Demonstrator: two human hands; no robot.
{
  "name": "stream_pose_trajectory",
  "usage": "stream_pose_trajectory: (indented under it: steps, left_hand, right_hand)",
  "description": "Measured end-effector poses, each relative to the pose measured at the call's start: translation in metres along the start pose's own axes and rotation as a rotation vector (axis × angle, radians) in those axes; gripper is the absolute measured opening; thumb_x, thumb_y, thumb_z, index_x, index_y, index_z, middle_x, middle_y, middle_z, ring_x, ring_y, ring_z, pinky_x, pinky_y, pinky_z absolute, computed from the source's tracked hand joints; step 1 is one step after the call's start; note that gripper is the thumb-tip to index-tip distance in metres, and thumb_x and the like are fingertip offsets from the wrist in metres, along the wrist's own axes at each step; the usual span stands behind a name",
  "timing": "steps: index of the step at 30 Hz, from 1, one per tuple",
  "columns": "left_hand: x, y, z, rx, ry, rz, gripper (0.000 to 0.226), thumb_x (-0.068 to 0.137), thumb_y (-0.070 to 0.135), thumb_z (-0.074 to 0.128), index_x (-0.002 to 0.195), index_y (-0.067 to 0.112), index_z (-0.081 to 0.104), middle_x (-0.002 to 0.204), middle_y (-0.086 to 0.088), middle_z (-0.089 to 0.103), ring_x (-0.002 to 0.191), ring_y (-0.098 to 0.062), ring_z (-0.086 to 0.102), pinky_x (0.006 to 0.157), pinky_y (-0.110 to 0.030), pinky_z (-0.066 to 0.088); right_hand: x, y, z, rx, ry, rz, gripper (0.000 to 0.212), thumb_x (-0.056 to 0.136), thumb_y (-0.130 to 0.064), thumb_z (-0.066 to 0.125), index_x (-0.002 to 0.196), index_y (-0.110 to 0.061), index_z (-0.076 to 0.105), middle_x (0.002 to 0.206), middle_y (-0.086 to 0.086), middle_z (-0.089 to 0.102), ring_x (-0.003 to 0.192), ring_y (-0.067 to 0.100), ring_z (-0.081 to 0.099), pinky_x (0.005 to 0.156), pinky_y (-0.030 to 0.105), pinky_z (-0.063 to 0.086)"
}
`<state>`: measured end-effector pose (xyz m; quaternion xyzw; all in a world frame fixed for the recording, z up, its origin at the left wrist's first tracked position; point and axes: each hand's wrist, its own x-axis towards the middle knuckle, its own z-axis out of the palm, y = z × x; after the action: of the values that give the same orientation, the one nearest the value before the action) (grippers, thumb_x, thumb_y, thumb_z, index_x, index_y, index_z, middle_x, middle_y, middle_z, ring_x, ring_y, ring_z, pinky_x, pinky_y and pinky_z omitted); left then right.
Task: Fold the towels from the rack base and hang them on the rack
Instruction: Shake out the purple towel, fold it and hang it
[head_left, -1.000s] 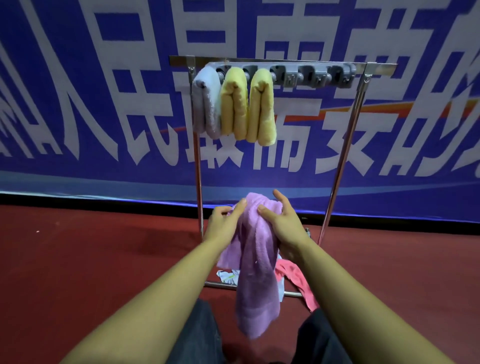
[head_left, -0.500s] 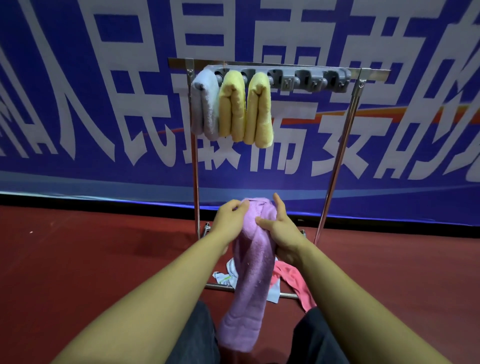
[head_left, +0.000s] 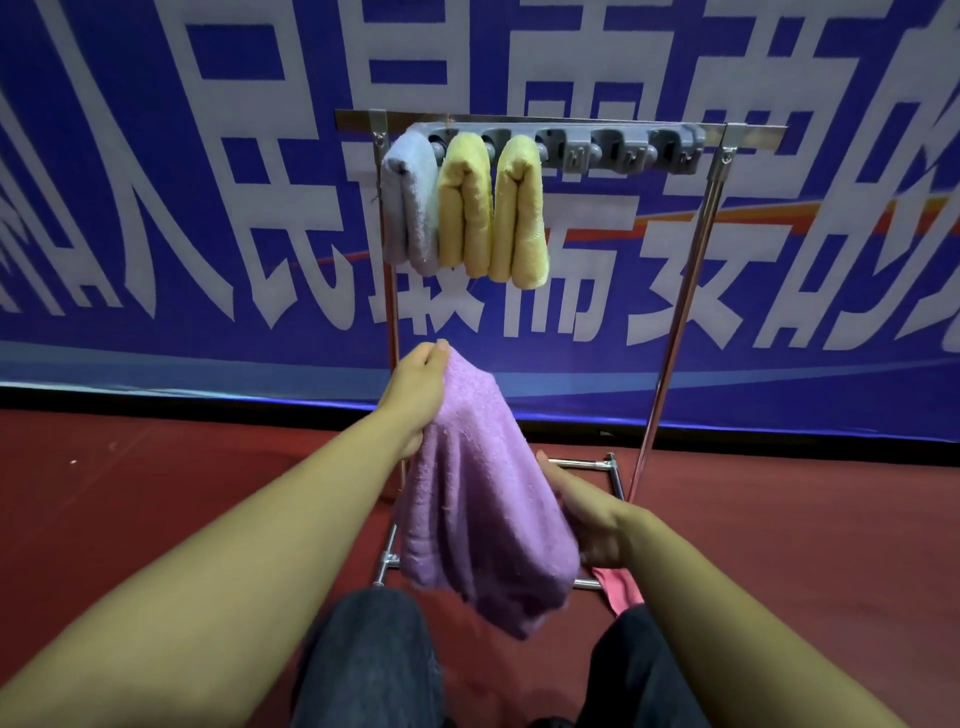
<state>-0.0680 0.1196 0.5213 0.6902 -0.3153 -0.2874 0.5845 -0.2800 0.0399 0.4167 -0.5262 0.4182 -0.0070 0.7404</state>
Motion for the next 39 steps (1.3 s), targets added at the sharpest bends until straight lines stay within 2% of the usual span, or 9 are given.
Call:
stream_pose_trajectory:
  steps: [5, 9, 13, 16, 20, 23, 26, 31, 39]
  left_hand:
    - [0.004, 0.014, -0.003, -0.064, -0.006, 0.022, 0.037, 0.106, 0.047, 0.041, 0.104, 0.018, 0.062, 0.101, -0.010, 0.059, 0.091, -0.022, 0.057, 0.080, -0.038, 0.048]
    - [0.006, 0.030, 0.000, -0.073, -0.004, 0.038, 0.036, 0.105, 0.049, 0.040, 0.111, 0.021, 0.063, 0.111, -0.010, 0.064, 0.099, -0.025, 0.062, 0.088, -0.043, 0.053]
    - [0.009, 0.038, 0.001, -0.073, 0.001, 0.049, 0.038, 0.105, 0.050, 0.039, 0.123, 0.025, 0.061, 0.118, -0.008, 0.064, 0.109, -0.027, 0.063, 0.093, -0.043, 0.053]
    - [0.010, 0.042, -0.001, -0.090, 0.020, 0.068, 0.032, 0.105, 0.049, 0.040, 0.110, 0.027, 0.063, 0.109, -0.007, 0.063, 0.098, -0.022, 0.060, 0.083, -0.039, 0.049]
    - [0.013, 0.045, -0.011, -0.086, 0.064, 0.068, 0.033, 0.106, 0.046, 0.041, 0.117, 0.023, 0.062, 0.113, -0.005, 0.066, 0.100, -0.022, 0.063, 0.087, -0.041, 0.054]
    - [0.015, 0.043, -0.022, -0.155, 0.052, 0.046, 0.029, 0.107, 0.025, 0.048, 0.130, 0.012, 0.060, 0.122, -0.010, 0.068, 0.111, -0.023, 0.067, 0.093, -0.041, 0.057]
    - [0.017, 0.035, -0.038, -0.080, 0.047, 0.049, 0.018, 0.105, 0.018, 0.054, 0.111, 0.014, 0.070, 0.117, -0.010, 0.071, 0.114, -0.026, 0.067, 0.101, -0.042, 0.055]
    - [0.025, 0.023, -0.066, -0.051, 0.212, 0.004, 0.022, 0.096, 0.023, 0.064, 0.115, 0.016, 0.073, 0.115, -0.005, 0.073, 0.109, -0.024, 0.069, 0.102, -0.048, 0.054]
    - [0.021, 0.047, -0.073, -0.335, 0.203, 0.010, 0.028, 0.098, 0.008, 0.063, 0.125, 0.001, 0.066, 0.113, -0.012, 0.073, 0.102, -0.020, 0.072, 0.094, -0.036, 0.058]
  right_hand:
    - [0.020, 0.025, -0.012, 0.195, 0.019, 0.132, 0.106, 0.069, -0.093, 0.061, 0.135, -0.010, 0.065, 0.141, 0.011, 0.063, 0.126, 0.031, 0.064, 0.108, 0.049, 0.050]
    - [0.009, 0.039, -0.003, 0.488, 0.052, 0.145, 0.061, 0.075, -0.075, 0.066, 0.081, -0.016, 0.052, 0.072, 0.003, 0.051, 0.053, 0.017, 0.054, 0.051, 0.026, 0.053]
    - [0.020, 0.051, -0.001, 0.618, -0.039, 0.056, 0.063, 0.063, -0.075, 0.084, 0.088, -0.031, 0.046, 0.082, -0.003, 0.050, 0.081, 0.020, 0.051, 0.071, 0.035, 0.042]
    - [0.017, 0.050, -0.004, 0.608, -0.113, 0.054, 0.066, 0.070, -0.083, 0.071, 0.106, -0.034, 0.046, 0.106, 0.003, 0.049, 0.082, 0.024, 0.057, 0.070, 0.035, 0.048]
    - [-0.007, 0.045, 0.000, 0.503, -0.145, -0.059, 0.052, 0.087, -0.066, 0.068, 0.119, -0.025, 0.072, 0.115, 0.006, 0.066, 0.091, 0.025, 0.067, 0.077, 0.035, 0.052]
    - [-0.018, 0.032, -0.007, 0.646, 0.014, -0.308, 0.036, 0.083, -0.028, 0.078, 0.119, -0.023, 0.072, 0.104, 0.004, 0.076, 0.080, 0.016, 0.070, 0.073, 0.032, 0.054]
    - [-0.026, 0.010, -0.023, 0.586, 0.250, -0.488, 0.031, 0.095, -0.010, 0.066, 0.125, -0.018, 0.068, 0.110, 0.008, 0.078, 0.089, 0.020, 0.072, 0.080, 0.036, 0.056]
    - [-0.051, -0.048, -0.052, 0.191, 0.574, -0.668, 0.029, 0.093, -0.012, 0.072, 0.123, -0.012, 0.072, 0.126, 0.007, 0.072, 0.105, 0.015, 0.068, 0.091, 0.032, 0.054]
    - [-0.094, -0.138, -0.068, -0.059, 0.712, -0.831, 0.031, 0.093, -0.020, 0.074, 0.124, -0.015, 0.073, 0.130, 0.001, 0.069, 0.121, 0.017, 0.057, 0.107, 0.035, 0.044]
